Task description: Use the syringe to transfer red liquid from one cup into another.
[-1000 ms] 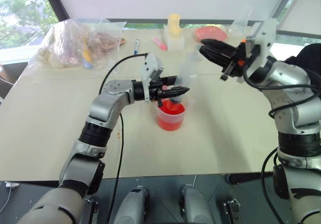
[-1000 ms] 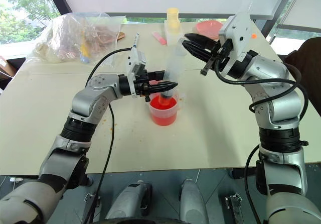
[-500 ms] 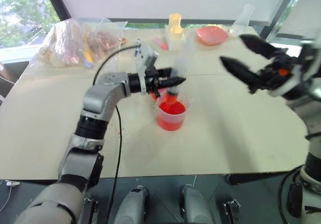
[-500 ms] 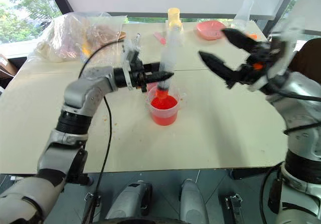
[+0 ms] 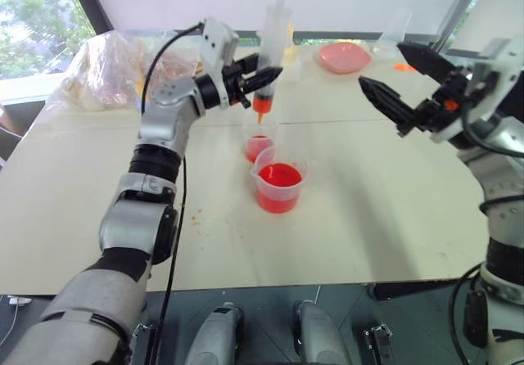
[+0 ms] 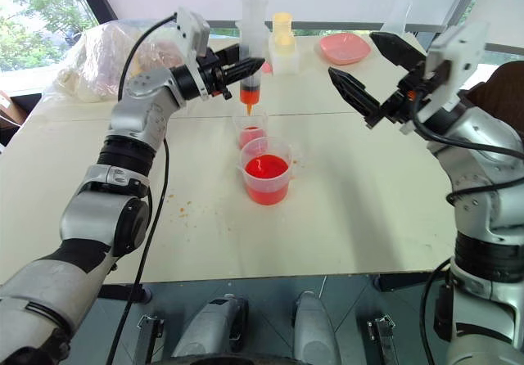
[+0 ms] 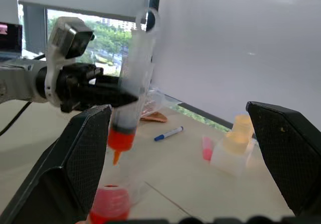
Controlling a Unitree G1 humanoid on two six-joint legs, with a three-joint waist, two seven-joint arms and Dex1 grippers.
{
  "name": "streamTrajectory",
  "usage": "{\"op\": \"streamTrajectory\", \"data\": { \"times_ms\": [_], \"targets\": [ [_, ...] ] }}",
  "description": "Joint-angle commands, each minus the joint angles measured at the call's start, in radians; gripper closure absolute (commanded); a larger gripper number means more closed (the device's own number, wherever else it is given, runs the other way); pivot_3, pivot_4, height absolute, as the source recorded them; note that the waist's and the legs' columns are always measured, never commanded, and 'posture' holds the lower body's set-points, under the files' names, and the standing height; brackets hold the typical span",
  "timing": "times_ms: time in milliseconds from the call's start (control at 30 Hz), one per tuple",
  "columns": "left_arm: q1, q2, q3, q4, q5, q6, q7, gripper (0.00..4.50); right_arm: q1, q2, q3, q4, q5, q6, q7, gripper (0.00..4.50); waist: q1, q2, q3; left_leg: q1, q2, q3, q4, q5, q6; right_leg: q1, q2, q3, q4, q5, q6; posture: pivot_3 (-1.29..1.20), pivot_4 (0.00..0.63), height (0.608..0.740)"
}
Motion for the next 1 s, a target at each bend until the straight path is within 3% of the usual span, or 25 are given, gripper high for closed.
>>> {"op": "streamTrajectory", "data": {
  "times_ms": [33, 133, 400, 1000],
  "targets": [
    [-0.062, -0.006, 0.009, 0.033, 0.02, -0.083, -0.025, 3.03, -0.09, 0.021, 0.06, 0.089, -0.126, -0.141, 0.007, 0.01, 0.0, 0.0, 0.0, 0.0, 0.0, 0.0, 0.0, 0.0, 0.0, -0.001, 0.0, 0.0, 0.0, 0.0, 0.0, 0.0, 0.15, 0.74],
    [-0.057, -0.009, 0.004, 0.057, 0.039, -0.111, -0.045, 3.03, -0.181, 0.055, 0.128, 0.225, -0.237, -0.262, 0.005, 0.01, -0.002, 0.0, 0.0, -0.001, 0.0, 0.0, -0.001, 0.0, 0.0, -0.001, 0.0, 0.0, 0.0, 0.0, 0.0, 0.0, 0.15, 0.74],
    [-0.033, -0.008, 0.014, 0.047, 0.041, -0.102, -0.088, 3.03, -0.403, 0.181, 0.19, 0.563, -0.331, -0.486, 0.049, 0.01, -0.009, 0.0, 0.0, 0.0, 0.0, 0.0, -0.001, 0.0, 0.0, -0.001, 0.001, 0.0, 0.0, 0.0, 0.0, 0.0, 0.15, 0.74],
    [0.073, 0.003, -0.034, -0.074, 0.073, -0.087, -0.138, 3.03, -0.513, 0.298, 0.215, 0.768, -0.358, -0.62, 0.146, 0.01, -0.009, 0.001, 0.0, 0.0, 0.0, -0.002, -0.002, 0.0, -0.001, -0.002, 0.001, 0.0, 0.001, 0.0, 0.0, 0.0, 0.15, 0.74]
  ]
}}
